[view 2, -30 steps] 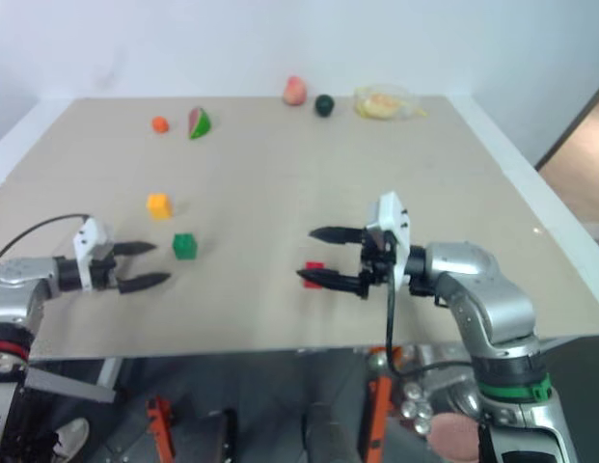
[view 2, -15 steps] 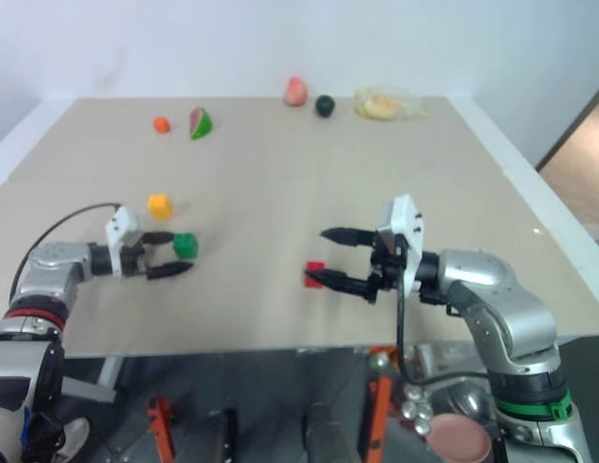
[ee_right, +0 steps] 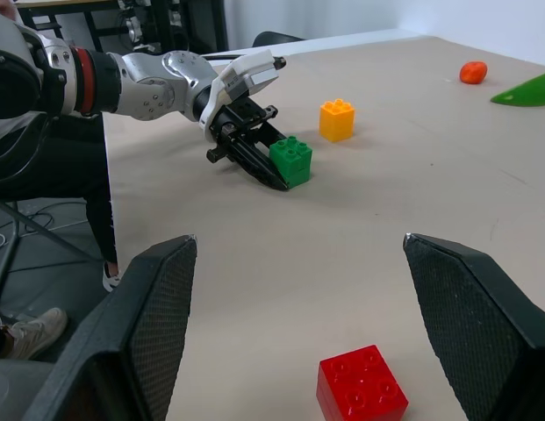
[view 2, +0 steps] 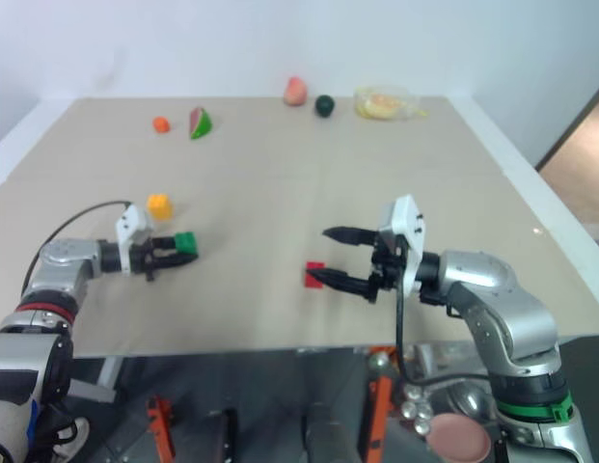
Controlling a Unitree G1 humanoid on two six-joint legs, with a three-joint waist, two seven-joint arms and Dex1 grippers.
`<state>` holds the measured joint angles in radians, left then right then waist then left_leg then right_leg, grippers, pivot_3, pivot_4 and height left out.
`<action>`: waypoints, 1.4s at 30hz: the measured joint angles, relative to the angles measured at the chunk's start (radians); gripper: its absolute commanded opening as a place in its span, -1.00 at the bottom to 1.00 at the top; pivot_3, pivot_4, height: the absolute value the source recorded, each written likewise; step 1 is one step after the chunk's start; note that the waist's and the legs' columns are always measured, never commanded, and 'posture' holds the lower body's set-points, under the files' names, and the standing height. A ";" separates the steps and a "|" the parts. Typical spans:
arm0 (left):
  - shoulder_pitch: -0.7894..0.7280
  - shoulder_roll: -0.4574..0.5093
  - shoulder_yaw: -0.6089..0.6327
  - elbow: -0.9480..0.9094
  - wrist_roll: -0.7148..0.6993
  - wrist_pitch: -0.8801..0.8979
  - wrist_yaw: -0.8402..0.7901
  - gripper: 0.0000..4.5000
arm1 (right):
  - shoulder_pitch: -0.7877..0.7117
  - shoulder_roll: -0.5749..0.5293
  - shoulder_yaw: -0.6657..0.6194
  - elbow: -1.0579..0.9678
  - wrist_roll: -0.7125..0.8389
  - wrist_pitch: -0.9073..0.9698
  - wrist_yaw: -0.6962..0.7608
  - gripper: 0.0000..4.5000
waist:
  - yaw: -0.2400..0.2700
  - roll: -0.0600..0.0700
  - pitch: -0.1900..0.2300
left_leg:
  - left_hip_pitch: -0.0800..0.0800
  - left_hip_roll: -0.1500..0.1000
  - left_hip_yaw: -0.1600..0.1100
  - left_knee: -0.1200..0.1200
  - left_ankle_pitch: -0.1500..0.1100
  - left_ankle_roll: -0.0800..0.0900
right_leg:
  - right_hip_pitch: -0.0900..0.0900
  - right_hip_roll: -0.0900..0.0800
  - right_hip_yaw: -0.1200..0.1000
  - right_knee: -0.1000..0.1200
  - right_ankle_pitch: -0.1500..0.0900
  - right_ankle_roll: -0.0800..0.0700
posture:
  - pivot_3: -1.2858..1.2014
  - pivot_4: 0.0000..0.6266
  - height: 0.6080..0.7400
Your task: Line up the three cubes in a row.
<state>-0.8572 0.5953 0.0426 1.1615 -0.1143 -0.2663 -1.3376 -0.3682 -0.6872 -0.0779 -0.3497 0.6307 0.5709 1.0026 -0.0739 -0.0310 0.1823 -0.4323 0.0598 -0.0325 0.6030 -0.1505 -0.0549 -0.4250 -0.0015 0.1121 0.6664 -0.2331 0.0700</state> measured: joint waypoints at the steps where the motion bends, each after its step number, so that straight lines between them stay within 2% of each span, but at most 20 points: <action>1: -0.001 0.002 -0.001 0.000 0.002 0.000 -0.004 -0.30 | 0.000 0.000 0.000 0.001 -0.001 -0.002 0.000 0.73 | 0.000 0.000 0.000 | 0.000 0.000 0.000 0.000 0.000 0.000 | 0.000 0.000 0.000 0.000 0.000 0.000 | 0.03 -0.52 1.00; 9: -0.035 -0.010 -0.027 -0.004 0.029 -0.023 -0.061 -0.30 | -0.002 0.000 0.000 0.020 -0.009 -0.014 -0.002 0.73 | 0.001 0.000 0.000 | -0.001 0.000 0.000 0.000 0.000 0.000 | 0.000 0.000 0.000 0.000 0.000 0.000 | 0.03 -0.52 1.00; 20: -0.079 -0.242 -0.076 -0.027 0.034 -0.044 -0.089 -0.30 | 0.015 -0.002 -0.001 -0.002 -0.007 -0.012 -0.033 0.73 | 0.003 0.000 0.000 | -0.002 -0.001 -0.002 0.002 0.000 0.000 | 0.000 0.000 0.000 0.000 0.000 0.001 | 0.03 -0.52 1.00; 26: -0.099 -0.331 -0.089 -0.002 0.048 -0.054 -0.083 -0.30 | 0.044 -0.011 -0.017 -0.043 0.008 0.009 -0.068 0.73 | 0.001 0.000 0.000 | -0.002 -0.002 -0.002 0.002 0.000 0.000 | 0.000 0.000 0.000 0.000 0.000 0.002 | 0.03 -0.52 1.00; 42: -0.109 -0.330 -0.084 0.035 0.048 -0.054 -0.144 -0.30 | 0.089 -0.027 -0.056 -0.101 0.041 0.036 -0.119 0.73 | 0.000 0.000 0.000 | -0.002 -0.002 -0.003 0.002 0.000 0.000 | 0.000 0.000 0.000 0.000 0.001 0.002 | 0.03 -0.52 1.00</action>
<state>-0.9667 0.2649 -0.0411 1.1966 -0.0664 -0.3202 -1.4820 -0.2796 -0.7145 -0.1340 -0.4503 0.6721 0.6070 0.8837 -0.0734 -0.0310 0.1823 -0.4343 0.0577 -0.0358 0.6047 -0.1503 -0.0545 -0.4245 -0.0015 0.1120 0.6663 -0.2324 0.0719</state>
